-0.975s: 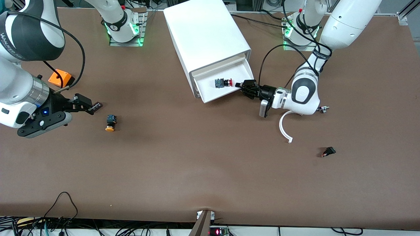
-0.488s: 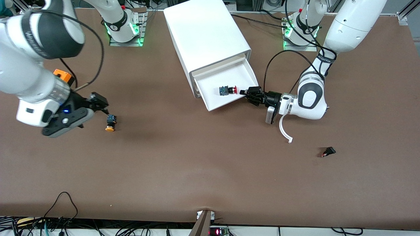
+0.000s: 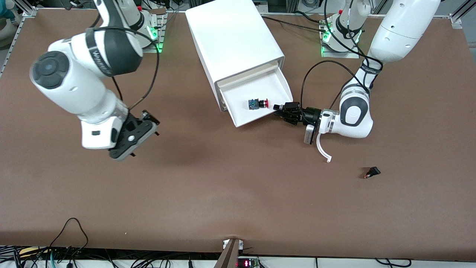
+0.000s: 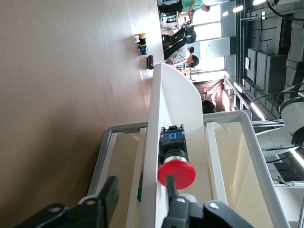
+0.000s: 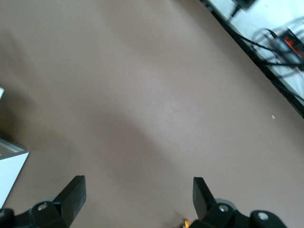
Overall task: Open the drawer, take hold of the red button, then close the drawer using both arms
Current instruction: 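Release the handle with the left gripper while the right gripper reaches the drawer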
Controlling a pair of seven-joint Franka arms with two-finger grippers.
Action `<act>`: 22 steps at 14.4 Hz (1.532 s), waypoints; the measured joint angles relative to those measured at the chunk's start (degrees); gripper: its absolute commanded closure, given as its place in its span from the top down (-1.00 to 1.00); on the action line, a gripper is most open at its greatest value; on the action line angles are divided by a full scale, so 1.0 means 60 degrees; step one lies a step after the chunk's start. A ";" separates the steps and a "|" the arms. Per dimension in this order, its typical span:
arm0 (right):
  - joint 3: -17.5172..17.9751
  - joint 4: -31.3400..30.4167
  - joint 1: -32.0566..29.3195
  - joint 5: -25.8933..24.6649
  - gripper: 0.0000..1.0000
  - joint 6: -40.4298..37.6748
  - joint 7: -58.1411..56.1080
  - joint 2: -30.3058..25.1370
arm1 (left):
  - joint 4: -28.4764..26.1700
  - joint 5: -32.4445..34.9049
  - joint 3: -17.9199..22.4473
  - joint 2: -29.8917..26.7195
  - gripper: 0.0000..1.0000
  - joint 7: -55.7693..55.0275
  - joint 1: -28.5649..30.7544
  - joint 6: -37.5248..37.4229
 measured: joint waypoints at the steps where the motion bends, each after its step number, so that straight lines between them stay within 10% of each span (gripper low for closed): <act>1: 0.0003 0.0082 0.0224 0.0000 1.00 0.0010 -0.0116 0.0071 | 0.0021 0.0000 0.0002 0.0003 1.00 0.0001 0.0051 0.0000; 6: 0.0031 0.0328 0.1474 -0.0001 1.00 0.0014 -0.0378 0.0365 | 0.0418 0.0687 0.0001 -0.0198 1.00 -0.0318 0.0577 -0.0018; 22: 0.0022 0.1203 0.4118 -0.0014 1.00 0.0572 -0.1780 0.2142 | 0.6562 1.1408 -0.0307 -0.1724 1.00 -0.8025 0.0475 -0.3612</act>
